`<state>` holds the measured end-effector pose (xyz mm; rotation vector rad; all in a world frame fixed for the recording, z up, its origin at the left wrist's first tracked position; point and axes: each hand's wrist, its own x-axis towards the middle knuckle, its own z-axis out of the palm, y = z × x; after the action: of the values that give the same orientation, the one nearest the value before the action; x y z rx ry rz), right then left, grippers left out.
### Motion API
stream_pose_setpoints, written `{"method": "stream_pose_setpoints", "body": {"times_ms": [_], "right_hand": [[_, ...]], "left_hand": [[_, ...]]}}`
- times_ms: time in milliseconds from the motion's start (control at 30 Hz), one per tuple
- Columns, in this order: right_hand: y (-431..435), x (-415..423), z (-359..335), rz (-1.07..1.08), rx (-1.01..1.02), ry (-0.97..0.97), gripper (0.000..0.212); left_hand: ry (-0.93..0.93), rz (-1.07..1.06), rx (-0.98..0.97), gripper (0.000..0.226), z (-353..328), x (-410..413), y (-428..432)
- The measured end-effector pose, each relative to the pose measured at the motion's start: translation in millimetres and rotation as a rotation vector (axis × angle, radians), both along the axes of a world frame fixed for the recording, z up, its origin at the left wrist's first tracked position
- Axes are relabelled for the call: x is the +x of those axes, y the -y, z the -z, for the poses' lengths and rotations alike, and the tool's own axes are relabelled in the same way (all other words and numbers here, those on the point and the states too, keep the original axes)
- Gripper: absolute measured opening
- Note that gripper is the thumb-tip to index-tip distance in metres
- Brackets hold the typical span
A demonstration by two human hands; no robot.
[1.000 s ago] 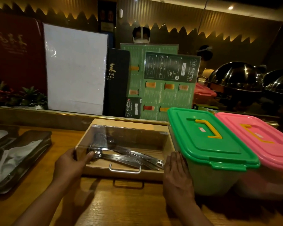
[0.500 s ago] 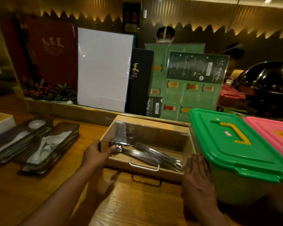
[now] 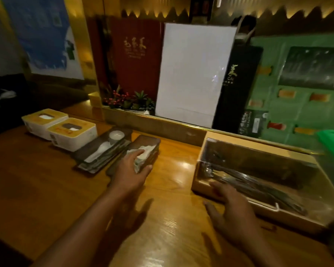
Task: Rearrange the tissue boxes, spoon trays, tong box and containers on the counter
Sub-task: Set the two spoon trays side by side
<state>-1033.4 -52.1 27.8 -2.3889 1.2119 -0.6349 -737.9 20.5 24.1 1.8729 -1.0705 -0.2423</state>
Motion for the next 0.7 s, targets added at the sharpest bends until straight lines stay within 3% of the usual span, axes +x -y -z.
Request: {"method": "stream_pose_setpoints", "body": {"times_ms": [200, 333, 400, 700], "right_hand": [[-37, 158, 31, -0.065, 0.208, 0.06, 0.083], [-51, 228, 54, -0.006, 0.148, -0.071, 0.087], [-57, 242, 61, 0.066, 0.106, -0.068, 0.081], [-48, 220, 54, 0.296, 0.041, -0.014, 0.058]], "left_hand": [[-0.089, 0.032, 0.079, 0.063, 19, 112, -20], [-0.425, 0.137, 0.154, 0.065, 35, 140, -17], [-0.517, 0.205, 0.188, 0.06, 43, 146, -14], [-0.569, 0.438, 0.162, 0.066, 62, 117, 17]]}}
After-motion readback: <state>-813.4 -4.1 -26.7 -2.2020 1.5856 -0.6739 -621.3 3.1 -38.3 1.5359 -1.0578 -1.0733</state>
